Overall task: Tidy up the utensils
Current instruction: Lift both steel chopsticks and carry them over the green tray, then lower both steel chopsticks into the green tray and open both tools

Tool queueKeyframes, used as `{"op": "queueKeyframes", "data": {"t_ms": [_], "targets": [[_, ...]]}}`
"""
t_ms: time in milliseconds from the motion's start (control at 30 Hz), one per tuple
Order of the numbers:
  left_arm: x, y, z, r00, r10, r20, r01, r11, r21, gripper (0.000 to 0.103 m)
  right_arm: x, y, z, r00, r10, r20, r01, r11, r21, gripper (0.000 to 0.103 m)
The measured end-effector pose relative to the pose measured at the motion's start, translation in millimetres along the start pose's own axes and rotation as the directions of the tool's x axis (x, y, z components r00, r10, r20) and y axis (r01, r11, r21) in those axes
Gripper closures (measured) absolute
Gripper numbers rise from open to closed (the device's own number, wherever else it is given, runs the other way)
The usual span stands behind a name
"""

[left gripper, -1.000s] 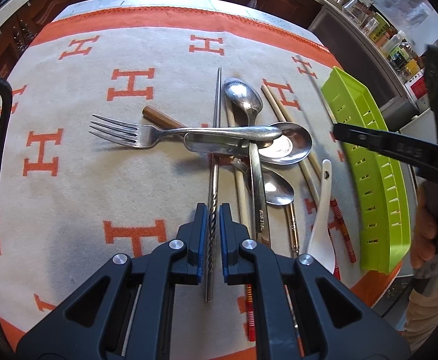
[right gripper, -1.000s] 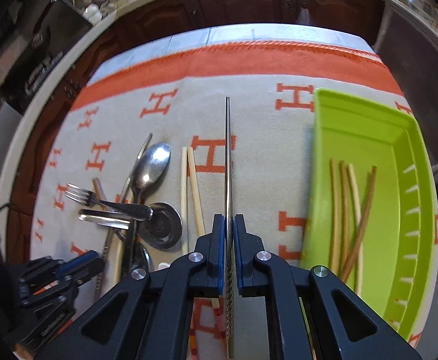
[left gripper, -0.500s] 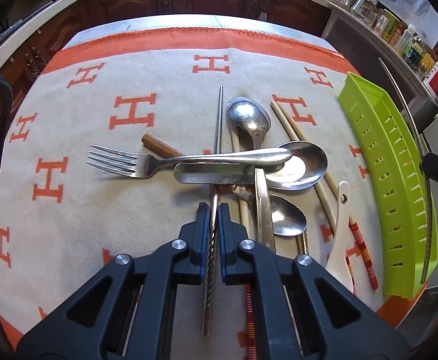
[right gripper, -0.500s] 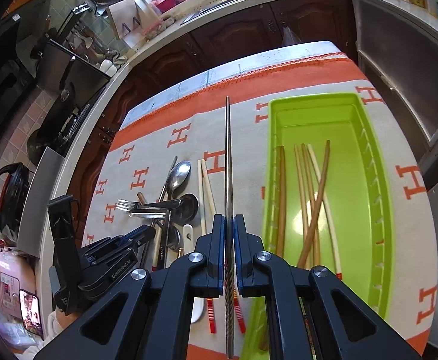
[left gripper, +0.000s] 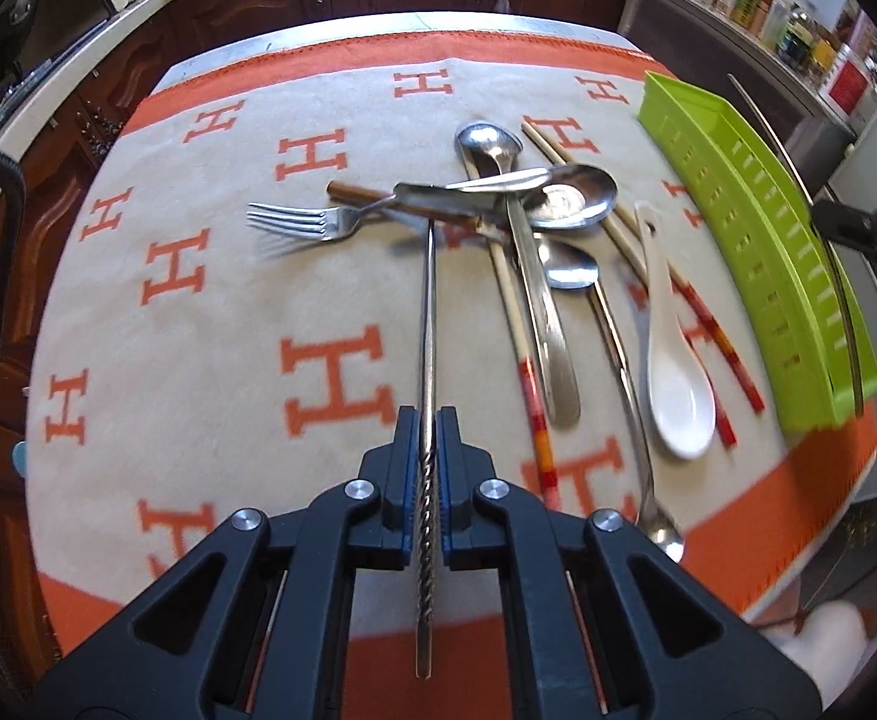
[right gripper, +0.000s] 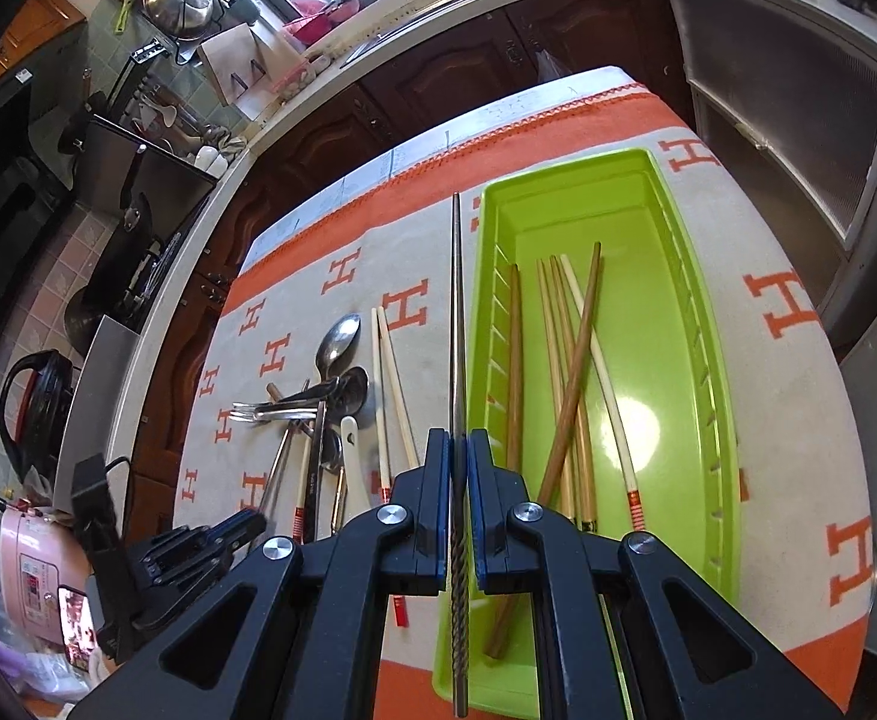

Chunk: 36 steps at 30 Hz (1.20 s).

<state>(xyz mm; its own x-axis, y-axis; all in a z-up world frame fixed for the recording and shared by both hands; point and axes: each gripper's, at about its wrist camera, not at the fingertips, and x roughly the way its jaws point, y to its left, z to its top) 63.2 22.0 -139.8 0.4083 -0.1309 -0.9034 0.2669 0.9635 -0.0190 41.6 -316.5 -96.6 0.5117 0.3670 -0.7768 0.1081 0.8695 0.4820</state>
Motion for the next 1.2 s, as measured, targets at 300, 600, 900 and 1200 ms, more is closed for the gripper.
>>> {"op": "queueKeyframes", "data": {"t_ms": [300, 600, 900, 1200], "targets": [[-48.6, 9.4, -40.2, 1.0, 0.004, 0.029, -0.004, 1.0, 0.011, 0.1, -1.6, 4.7, -14.8, 1.0, 0.01, -0.003, -0.01, 1.0, -0.007, 0.097], [-91.4, -6.4, -29.8, 0.992, -0.036, 0.117, 0.034, 0.999, 0.025, 0.1, -17.0, 8.6, -17.6, 1.0, 0.001, 0.015, 0.0, 1.0, -0.031, 0.097], [-101.1, -65.5, 26.9, 0.976, -0.124, 0.178, 0.107, 0.989, 0.103, 0.1, -25.0, -14.4, -16.8, 0.999, -0.013, 0.031, 0.014, 1.0, -0.01, 0.097], [-84.1, -145.3, 86.1, 0.963, -0.203, 0.176, 0.174, 0.971, 0.165, 0.1, -26.5, -44.9, -4.7, 0.998, -0.032, 0.053, 0.03, 0.999, 0.037, 0.097]]}}
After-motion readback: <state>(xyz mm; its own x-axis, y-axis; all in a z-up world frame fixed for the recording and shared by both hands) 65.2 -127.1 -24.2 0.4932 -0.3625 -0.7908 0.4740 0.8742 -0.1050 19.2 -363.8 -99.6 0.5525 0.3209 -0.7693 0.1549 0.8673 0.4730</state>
